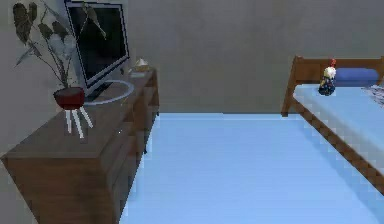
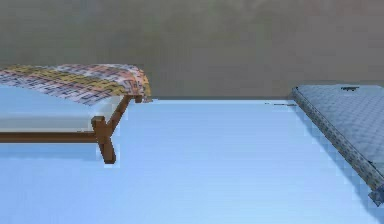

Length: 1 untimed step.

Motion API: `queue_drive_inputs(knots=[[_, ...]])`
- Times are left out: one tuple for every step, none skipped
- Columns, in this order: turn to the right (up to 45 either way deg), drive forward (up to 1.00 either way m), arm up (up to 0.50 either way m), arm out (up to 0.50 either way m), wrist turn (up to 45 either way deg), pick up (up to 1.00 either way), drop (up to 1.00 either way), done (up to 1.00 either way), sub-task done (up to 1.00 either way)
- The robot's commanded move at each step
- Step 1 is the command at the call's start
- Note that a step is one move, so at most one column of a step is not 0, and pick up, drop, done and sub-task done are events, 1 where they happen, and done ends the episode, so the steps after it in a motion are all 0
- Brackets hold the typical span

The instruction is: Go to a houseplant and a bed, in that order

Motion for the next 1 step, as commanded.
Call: queue_drive_inputs(knots=[[6.0,0.00,0.00,0.00,0.0,0.00,0.00,0.00,0.00]])
